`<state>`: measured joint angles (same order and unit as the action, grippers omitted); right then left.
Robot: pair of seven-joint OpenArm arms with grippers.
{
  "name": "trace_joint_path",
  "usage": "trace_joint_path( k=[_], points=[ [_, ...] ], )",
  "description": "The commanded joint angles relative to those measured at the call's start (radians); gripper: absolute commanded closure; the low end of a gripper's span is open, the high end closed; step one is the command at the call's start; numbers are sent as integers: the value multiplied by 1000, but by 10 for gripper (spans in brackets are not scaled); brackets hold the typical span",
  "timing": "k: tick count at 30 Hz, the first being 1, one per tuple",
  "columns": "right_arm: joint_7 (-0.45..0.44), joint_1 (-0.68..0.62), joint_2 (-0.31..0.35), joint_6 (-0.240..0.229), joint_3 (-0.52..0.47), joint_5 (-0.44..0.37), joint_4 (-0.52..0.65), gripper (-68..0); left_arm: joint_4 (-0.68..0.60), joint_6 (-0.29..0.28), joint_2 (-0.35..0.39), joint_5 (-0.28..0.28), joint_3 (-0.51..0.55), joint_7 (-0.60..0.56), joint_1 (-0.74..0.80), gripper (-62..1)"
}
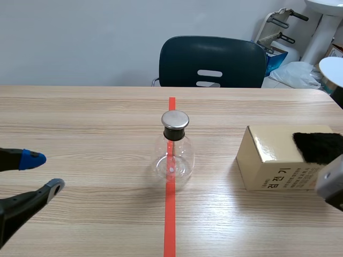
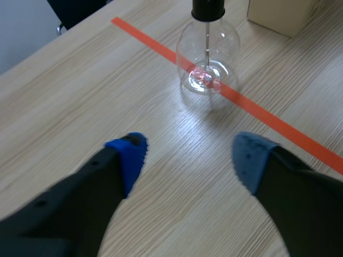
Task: Do the electroscope experiment.
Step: 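Bring the plate to the electroscope and point at the metal foil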
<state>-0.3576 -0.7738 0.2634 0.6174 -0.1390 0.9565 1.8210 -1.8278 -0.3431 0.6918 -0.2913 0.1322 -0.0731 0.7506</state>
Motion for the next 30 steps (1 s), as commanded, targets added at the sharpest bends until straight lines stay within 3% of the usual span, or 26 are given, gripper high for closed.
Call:
trace_joint_path(
  k=[1, 5, 11, 18, 30],
  points=[
    [8, 3, 16, 12, -22, -10, 21, -11, 10, -20, 11, -13, 8, -14, -16, -222],
    [8, 3, 16, 12, -45, -37, 28, -11, 96, -101, 10, -50, 2, -20, -101, -30],
    [7, 5, 16, 12, -64, -81, 34, -11, 299, -214, -1, -68, -42, -111, -294, -27],
    [7, 7, 16, 12, -66, -113, 34, -11, 542, -309, -63, -28, -165, -122, -528, -32],
    [11, 93, 16, -6, -66, -138, 34, -11, 810, -319, -207, 101, -404, -223, -769, -32]
  ],
)
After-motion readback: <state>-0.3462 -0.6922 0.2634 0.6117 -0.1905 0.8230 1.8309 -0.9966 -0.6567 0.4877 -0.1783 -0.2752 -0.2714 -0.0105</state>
